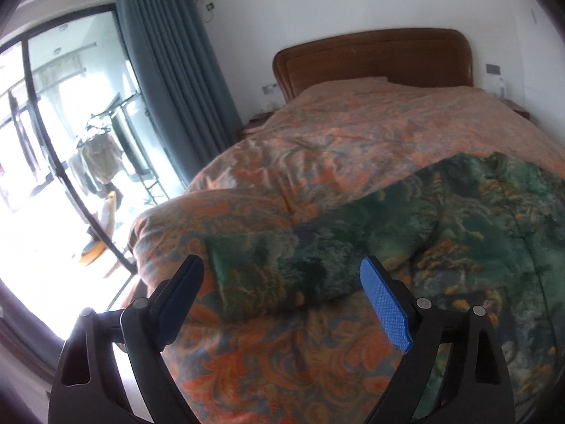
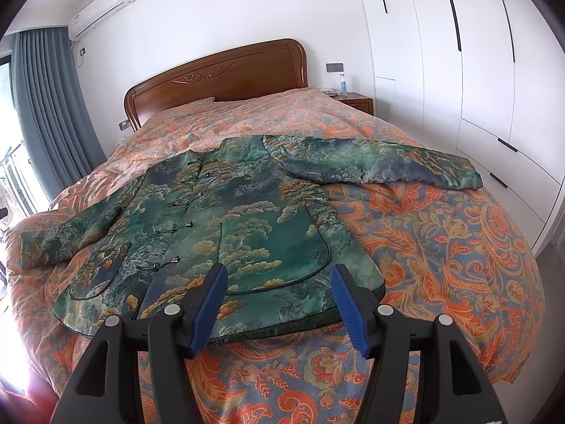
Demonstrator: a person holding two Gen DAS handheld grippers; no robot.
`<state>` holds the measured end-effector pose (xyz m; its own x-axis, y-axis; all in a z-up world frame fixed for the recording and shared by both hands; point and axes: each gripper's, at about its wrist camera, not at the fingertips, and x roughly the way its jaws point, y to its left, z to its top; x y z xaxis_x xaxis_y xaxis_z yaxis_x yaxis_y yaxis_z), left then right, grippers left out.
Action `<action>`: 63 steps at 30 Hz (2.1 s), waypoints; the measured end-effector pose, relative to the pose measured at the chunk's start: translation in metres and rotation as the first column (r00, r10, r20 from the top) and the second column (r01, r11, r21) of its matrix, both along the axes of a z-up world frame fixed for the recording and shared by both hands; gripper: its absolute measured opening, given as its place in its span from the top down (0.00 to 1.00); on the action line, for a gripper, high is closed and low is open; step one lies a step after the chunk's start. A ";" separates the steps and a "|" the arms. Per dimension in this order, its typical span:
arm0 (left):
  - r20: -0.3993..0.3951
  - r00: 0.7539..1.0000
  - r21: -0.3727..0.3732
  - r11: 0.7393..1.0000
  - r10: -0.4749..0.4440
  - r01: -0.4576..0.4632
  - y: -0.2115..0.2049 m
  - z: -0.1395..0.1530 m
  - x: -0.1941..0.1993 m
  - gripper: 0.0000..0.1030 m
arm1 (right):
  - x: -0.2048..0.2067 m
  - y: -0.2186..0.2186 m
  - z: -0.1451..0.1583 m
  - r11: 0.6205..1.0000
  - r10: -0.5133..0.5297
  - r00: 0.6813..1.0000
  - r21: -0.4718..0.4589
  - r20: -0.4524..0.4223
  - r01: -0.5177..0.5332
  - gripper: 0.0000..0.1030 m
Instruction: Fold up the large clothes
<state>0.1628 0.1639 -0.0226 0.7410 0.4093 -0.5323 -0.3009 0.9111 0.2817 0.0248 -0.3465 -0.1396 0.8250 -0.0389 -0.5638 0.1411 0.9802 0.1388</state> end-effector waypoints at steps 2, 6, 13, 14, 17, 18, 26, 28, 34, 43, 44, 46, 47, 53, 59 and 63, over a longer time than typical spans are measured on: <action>-0.021 0.998 -0.026 0.998 -0.058 0.058 -0.018 -0.008 -0.007 0.09 | -0.001 0.000 0.001 1.000 0.001 1.000 -0.003 0.003 -0.001 0.40; -0.080 0.985 -0.097 0.984 -0.156 0.148 -0.053 -0.036 -0.021 0.09 | -0.002 -0.004 0.003 1.000 -0.011 1.000 -0.010 0.004 0.011 0.40; -0.178 0.955 -0.234 0.953 -0.238 0.194 -0.087 -0.095 -0.036 0.09 | -0.007 -0.017 0.002 0.999 -0.051 0.999 0.001 -0.006 0.051 0.40; -0.190 0.950 -0.252 0.948 -0.247 0.196 -0.087 -0.102 -0.035 0.09 | -0.007 -0.017 0.002 0.999 -0.051 0.999 0.000 -0.007 0.051 0.40; -0.210 0.942 -0.264 0.943 -0.261 0.202 -0.097 -0.118 -0.038 0.09 | -0.007 -0.015 0.001 0.999 -0.046 0.999 0.000 -0.008 0.046 0.40; -0.212 0.939 -0.263 0.941 -0.270 0.212 -0.101 -0.123 -0.039 0.09 | -0.008 -0.014 0.000 0.999 -0.043 0.999 0.000 -0.010 0.043 0.40; -0.309 0.906 -0.239 0.945 -0.290 0.221 -0.118 -0.164 -0.031 0.09 | -0.003 -0.010 0.000 1.000 -0.026 1.000 0.000 -0.016 0.026 0.40; -0.351 0.890 -0.242 0.947 -0.289 0.212 -0.118 -0.177 -0.031 0.09 | -0.004 -0.013 0.000 1.000 -0.028 0.999 0.002 -0.023 0.028 0.40; -0.390 0.871 -0.239 0.946 -0.299 0.218 -0.109 -0.185 -0.047 0.09 | -0.005 -0.030 -0.005 0.998 -0.068 0.996 -0.015 -0.056 0.067 0.40; -0.284 0.888 -0.609 0.783 -0.363 0.125 -0.040 -0.174 -0.045 0.08 | 0.010 -0.087 -0.012 0.994 -0.057 0.988 0.089 -0.146 0.070 0.40; -0.280 0.881 -0.643 0.756 -0.383 0.124 -0.036 -0.178 -0.041 0.08 | 0.016 -0.098 -0.015 0.990 -0.035 0.985 0.128 -0.169 0.057 0.40; -0.302 0.875 -0.657 0.748 -0.379 0.097 -0.033 -0.189 -0.029 0.08 | 0.030 -0.114 -0.025 0.981 0.016 0.973 0.189 -0.228 0.028 0.40; -0.310 0.874 -0.658 0.748 -0.374 0.086 -0.033 -0.192 -0.025 0.08 | 0.036 -0.118 -0.030 0.977 0.043 0.966 0.214 -0.254 0.013 0.40; -0.376 0.827 -0.667 0.741 -0.418 0.072 -0.048 -0.218 0.001 0.08 | 0.070 -0.133 -0.062 0.941 0.148 0.934 0.338 -0.325 -0.031 0.40; -0.403 0.798 -0.629 0.769 -0.448 0.113 -0.060 -0.220 0.005 0.26 | 0.104 -0.118 -0.084 0.929 0.242 0.901 0.352 -0.359 -0.109 0.38; -0.436 0.791 -0.583 0.804 -0.429 0.114 -0.058 -0.216 0.000 0.79 | 0.110 -0.108 -0.083 0.922 0.289 0.880 0.357 -0.377 -0.150 0.62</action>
